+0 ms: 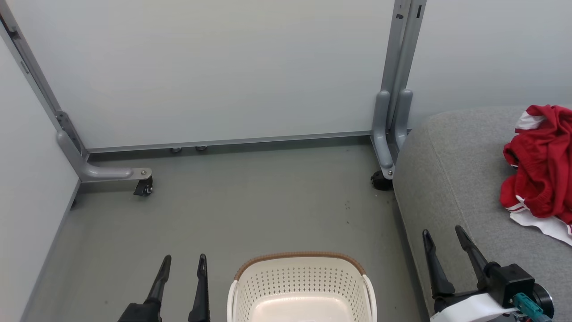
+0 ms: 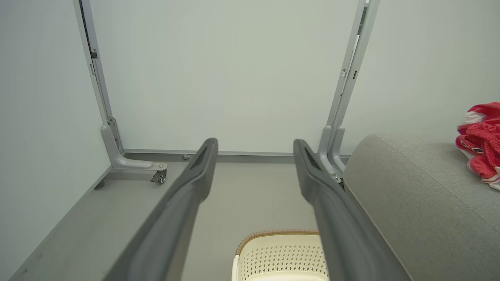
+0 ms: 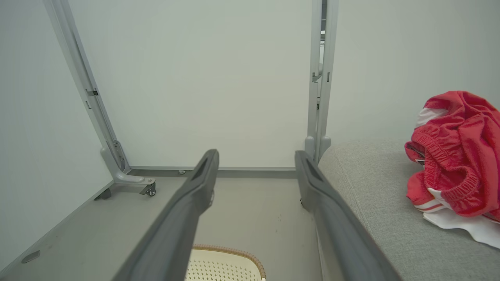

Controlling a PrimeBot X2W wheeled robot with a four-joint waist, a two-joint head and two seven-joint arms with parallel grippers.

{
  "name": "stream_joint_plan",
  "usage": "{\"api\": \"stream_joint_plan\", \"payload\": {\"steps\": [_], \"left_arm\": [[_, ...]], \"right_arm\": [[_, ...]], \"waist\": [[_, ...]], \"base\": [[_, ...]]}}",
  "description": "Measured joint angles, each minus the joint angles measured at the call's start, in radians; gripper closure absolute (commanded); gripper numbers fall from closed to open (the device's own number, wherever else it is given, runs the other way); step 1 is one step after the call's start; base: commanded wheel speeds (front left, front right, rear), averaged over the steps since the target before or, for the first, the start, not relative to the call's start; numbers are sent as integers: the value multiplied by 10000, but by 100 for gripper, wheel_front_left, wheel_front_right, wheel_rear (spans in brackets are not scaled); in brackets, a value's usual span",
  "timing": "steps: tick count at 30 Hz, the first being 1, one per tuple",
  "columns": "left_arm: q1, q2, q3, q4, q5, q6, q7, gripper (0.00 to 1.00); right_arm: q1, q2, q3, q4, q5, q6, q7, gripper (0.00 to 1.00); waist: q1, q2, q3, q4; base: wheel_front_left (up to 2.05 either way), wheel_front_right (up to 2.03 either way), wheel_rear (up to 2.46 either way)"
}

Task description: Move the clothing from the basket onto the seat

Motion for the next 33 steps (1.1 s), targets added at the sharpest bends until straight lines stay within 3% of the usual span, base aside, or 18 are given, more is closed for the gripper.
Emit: {"api": "stream_joint_plan", "payload": {"steps": [7,33], "left_arm": [[113,0,-69,554,-199,0,44,100],[-509,73,671,865,-4750,-351,1076,100]], "right_arm": [[197,29,8,548,150,0,77,100],[-453,82,-499,828,4826,-2,1246,100]], "waist": [[0,0,15,-2],[1,0,305,-56]], "base": [[0,0,0],[0,0,0]]}}
